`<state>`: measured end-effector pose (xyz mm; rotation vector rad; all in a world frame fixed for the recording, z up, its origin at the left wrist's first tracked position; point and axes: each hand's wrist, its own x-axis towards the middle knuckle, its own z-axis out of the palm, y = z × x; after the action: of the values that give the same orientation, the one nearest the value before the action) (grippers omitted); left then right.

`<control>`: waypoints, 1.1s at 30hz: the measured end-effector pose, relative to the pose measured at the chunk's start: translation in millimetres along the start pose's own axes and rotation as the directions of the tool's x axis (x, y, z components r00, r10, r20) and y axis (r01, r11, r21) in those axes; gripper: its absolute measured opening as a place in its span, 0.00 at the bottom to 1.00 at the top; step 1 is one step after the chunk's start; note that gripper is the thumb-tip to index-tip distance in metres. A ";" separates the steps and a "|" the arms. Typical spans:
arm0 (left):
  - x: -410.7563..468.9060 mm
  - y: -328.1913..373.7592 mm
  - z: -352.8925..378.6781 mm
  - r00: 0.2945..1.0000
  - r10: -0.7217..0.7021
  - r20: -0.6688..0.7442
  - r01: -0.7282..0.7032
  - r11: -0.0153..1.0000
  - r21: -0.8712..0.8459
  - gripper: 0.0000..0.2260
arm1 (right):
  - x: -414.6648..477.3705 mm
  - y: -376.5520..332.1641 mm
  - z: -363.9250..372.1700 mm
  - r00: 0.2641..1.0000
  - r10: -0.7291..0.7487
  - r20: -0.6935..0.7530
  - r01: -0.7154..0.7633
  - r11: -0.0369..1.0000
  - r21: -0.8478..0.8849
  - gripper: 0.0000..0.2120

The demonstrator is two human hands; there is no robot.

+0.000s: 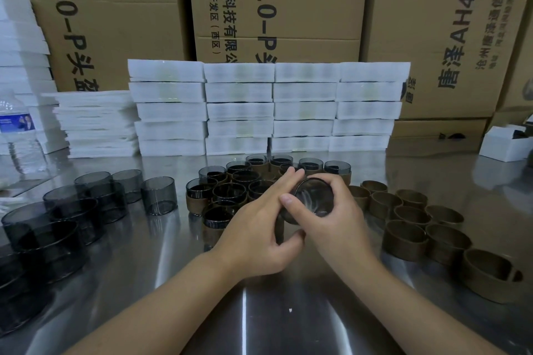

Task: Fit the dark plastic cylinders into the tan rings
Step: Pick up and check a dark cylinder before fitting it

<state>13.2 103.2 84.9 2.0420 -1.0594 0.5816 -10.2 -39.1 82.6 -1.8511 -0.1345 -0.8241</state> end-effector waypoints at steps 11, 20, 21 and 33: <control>2.2 -2.8 3.1 0.995 0.049 -0.092 -0.041 0.995 0.091 0.33 | 4.2 1.6 -3.9 0.999 0.006 -0.050 -0.004 0.999 0.032 0.22; 1.7 3.0 2.3 0.995 0.061 -0.079 -0.036 0.957 0.287 0.36 | 4.6 0.8 -4.2 0.998 -0.013 -0.064 0.016 0.999 0.038 0.18; 1.7 3.2 2.0 0.997 0.048 -0.068 -0.027 0.958 0.287 0.37 | 4.3 0.5 -3.5 0.998 -0.024 -0.061 0.026 0.999 0.032 0.17; 2.9 4.1 1.9 0.999 -0.007 -0.044 0.018 0.964 0.266 0.30 | 5.0 0.1 -4.4 0.996 -0.076 -0.048 0.078 0.996 0.046 0.16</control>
<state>11.5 98.7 87.3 2.2543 -0.9853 0.7944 -8.4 -44.3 86.4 -1.7896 -0.1960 -0.9092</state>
